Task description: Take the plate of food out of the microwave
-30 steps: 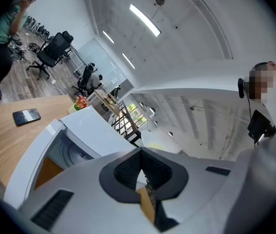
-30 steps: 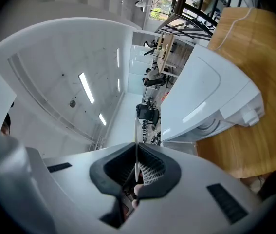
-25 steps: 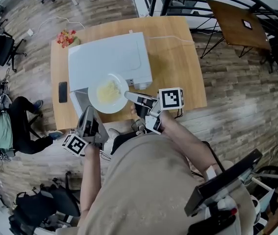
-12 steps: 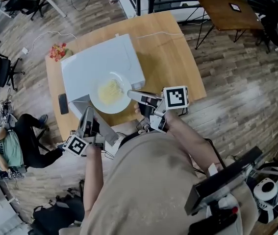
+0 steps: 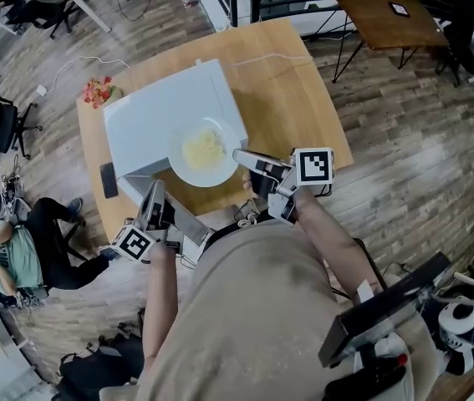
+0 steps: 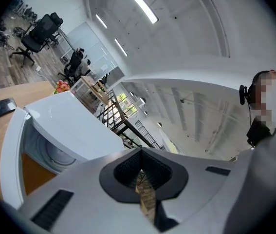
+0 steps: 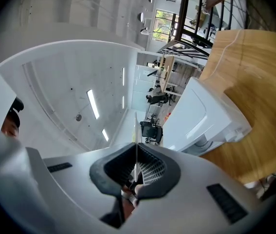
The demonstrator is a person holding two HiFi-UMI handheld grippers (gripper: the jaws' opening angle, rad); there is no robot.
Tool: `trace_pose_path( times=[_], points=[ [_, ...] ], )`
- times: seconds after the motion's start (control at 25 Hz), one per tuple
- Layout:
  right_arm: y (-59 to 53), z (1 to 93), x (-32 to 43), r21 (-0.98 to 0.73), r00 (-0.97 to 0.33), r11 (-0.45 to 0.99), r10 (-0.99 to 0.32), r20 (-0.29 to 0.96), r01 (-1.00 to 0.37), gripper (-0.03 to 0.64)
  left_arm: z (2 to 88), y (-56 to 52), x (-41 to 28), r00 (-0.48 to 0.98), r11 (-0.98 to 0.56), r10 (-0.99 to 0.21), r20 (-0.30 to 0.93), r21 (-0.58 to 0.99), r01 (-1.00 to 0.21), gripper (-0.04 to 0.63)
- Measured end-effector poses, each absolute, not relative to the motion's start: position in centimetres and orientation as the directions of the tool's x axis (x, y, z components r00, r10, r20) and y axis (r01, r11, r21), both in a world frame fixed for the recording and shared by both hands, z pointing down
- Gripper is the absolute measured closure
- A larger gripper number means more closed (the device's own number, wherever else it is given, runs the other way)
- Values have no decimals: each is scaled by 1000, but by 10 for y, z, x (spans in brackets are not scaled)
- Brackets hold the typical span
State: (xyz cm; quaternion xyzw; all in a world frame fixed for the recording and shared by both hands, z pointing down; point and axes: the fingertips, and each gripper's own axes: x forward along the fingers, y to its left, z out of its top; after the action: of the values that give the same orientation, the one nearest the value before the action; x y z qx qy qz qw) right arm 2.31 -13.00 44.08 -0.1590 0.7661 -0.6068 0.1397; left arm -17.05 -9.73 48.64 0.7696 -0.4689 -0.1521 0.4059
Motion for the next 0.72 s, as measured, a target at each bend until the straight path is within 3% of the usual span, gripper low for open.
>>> trace_pose_path(
  times=[0.72],
  points=[
    [-128,480,16,-977,-937,181,-346,42,-111,601,548,-71,-162,457,-74,-839,296,769,-635,592]
  ],
)
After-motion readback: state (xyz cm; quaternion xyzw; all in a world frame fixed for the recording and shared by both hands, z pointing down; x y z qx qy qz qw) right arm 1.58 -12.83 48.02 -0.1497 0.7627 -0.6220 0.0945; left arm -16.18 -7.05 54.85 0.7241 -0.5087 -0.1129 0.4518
